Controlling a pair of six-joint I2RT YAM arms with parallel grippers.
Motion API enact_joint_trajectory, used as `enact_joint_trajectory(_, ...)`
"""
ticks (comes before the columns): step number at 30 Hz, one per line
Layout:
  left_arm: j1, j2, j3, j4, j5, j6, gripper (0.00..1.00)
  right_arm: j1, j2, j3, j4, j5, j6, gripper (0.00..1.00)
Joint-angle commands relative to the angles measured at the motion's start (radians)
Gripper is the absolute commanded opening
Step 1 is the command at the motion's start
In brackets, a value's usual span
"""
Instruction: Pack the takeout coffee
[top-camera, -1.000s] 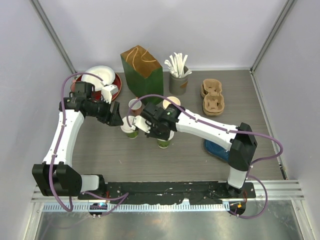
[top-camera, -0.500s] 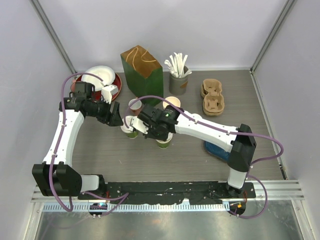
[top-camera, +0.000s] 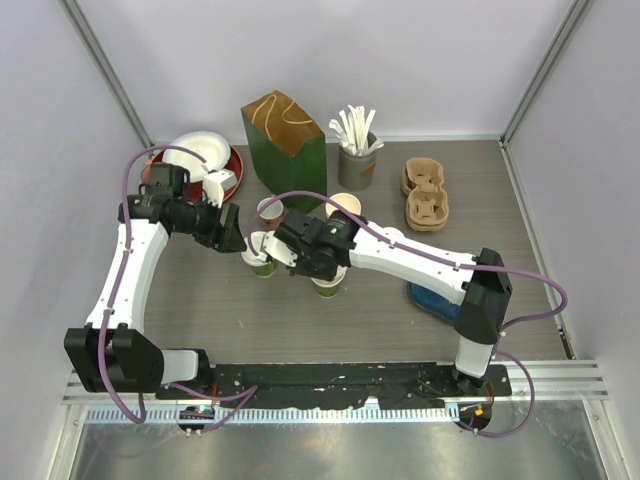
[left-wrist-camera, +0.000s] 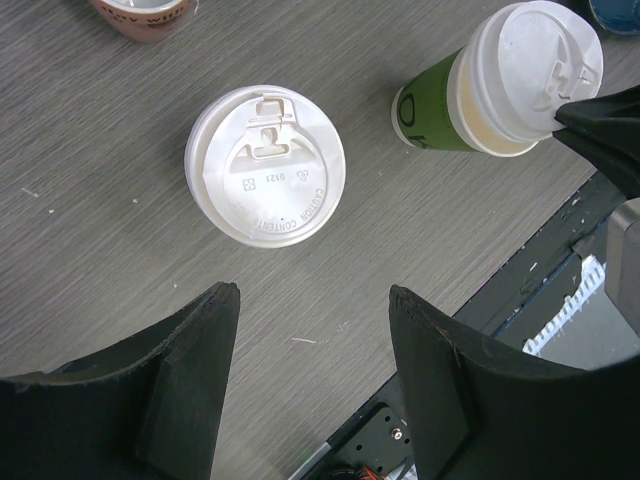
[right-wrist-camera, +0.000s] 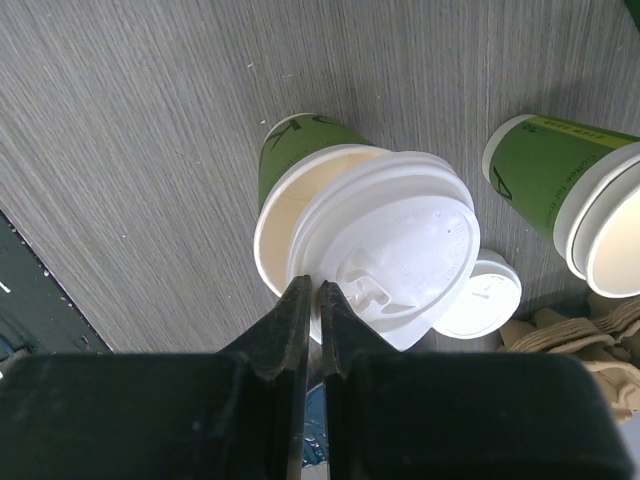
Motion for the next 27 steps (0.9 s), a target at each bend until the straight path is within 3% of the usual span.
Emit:
enact_joint_trajectory(1, 0.005, -0.029, -0.002, -0.008, 0.005, 0.02, 0.66, 0.006, 0.01, 0.009, 0.009, -0.012, -0.005, 0.04)
enact_joint_trajectory(27, 0.005, -0.021, 0.001, -0.005, 0.008, 0.019, 0.66, 0.006, 0.021, 0.003, 0.0, -0.032, 0.005, 0.07)
